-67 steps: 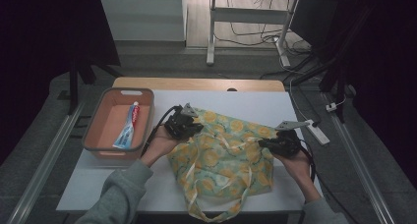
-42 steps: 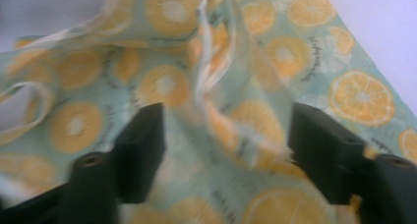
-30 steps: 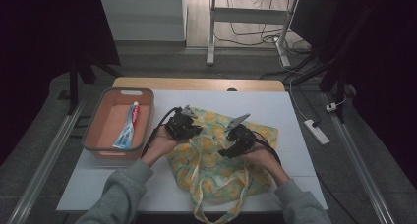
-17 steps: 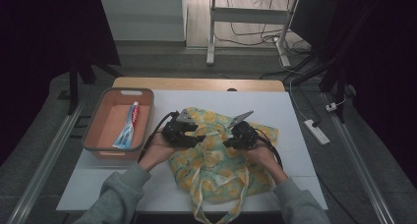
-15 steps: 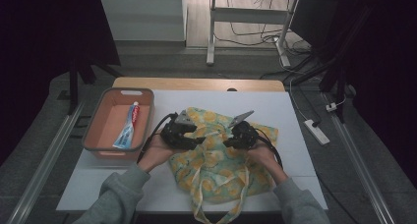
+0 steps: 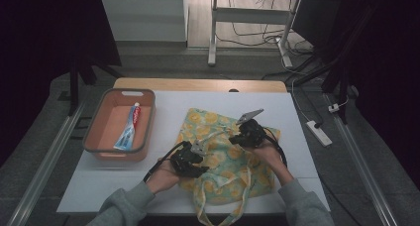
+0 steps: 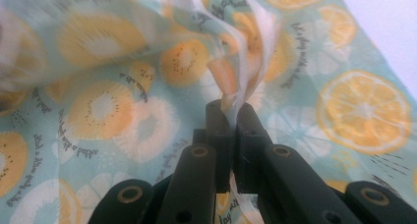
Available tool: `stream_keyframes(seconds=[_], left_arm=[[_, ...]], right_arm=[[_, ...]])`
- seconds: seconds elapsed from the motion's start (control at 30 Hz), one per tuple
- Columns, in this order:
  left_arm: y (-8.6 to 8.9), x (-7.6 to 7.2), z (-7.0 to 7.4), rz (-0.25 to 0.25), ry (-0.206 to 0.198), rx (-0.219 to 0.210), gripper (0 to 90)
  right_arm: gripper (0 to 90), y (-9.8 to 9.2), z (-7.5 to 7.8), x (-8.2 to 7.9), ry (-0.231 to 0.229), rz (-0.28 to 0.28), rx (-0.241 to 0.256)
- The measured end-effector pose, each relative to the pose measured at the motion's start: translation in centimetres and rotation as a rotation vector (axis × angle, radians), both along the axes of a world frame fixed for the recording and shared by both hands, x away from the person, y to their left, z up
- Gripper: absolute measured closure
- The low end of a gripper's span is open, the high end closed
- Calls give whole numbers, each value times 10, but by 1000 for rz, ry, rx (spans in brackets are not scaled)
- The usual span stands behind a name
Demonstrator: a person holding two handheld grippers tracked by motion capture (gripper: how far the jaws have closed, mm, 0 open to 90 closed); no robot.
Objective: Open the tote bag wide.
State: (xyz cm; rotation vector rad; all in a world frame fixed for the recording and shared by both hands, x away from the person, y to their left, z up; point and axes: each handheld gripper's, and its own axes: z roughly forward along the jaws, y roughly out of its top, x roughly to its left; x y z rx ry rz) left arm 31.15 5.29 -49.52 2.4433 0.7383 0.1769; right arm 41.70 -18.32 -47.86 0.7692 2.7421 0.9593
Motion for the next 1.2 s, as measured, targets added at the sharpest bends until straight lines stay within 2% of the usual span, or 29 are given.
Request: stream_keyframes(seconds=[0.03, 0.13, 0.17, 0.27, 0.47, 0.57, 0.63, 0.67, 0.73, 0.77, 0.83, 0.87, 0.9, 0.93, 0.97, 1.0, 1.03, 1.07, 1.1, 1.2], left_arm=[[1, 2, -1, 0, 1, 4, 783], [15, 6, 9, 23, -19, -19, 868], [19, 7, 13, 32, -27, -26, 875], [37, 9, 27, 82, -80, -44, 879], [66, 16, 47, 162, -140, -69, 880], [75, 21, 53, 202, -173, -69, 880], [76, 27, 57, 212, -177, -88, 879], [74, 31, 58, 218, -183, -84, 879], [69, 39, 55, 226, -181, -68, 878], [66, 42, 52, 225, -174, -56, 877], [61, 47, 46, 220, -158, -32, 876], [60, 48, 43, 218, -148, -24, 876], [59, 49, 41, 213, -139, -18, 876], [58, 49, 40, 209, -133, -13, 876], [59, 49, 39, 210, -131, -15, 876], [60, 49, 40, 209, -129, -23, 875], [60, 49, 40, 208, -126, -31, 875], [61, 48, 40, 207, -124, -34, 876], [62, 48, 40, 208, -121, -36, 876], [62, 49, 39, 206, -112, -44, 876]], right_arm=[[868, -2, 1, 1, -6, 0, 1], [870, -11, 6, 2, -21, -19, 20], [870, -18, 9, 4, -23, -38, 42], [871, -25, 13, 5, -41, -68, 62], [871, -32, 18, 6, -77, -115, 87], [871, -38, 15, 11, -87, -149, 87], [871, -40, 14, 13, -86, -156, 93], [870, -41, 10, 18, -77, -173, 98], [870, -42, 8, 20, -73, -177, 95], [860, -42, 1, 25, -55, -189, 87], [799, -42, -5, 29, -34, -196, 85], [799, -42, -5, 29, -34, -196, 85], [672, -42, -11, 32, -16, -200, 81], [632, -42, -10, 32, -22, -203, 81], [632, -42, -10, 32, -22, -203, 81], [578, -42, -2, 27, -49, -195, 120], [578, -42, -2, 27, -49, -195, 120], [543, -41, 11, 19, -94, -168, 169], [530, -39, 18, 14, -119, -150, 187], [505, -34, 30, 4, -149, -106, 201]])
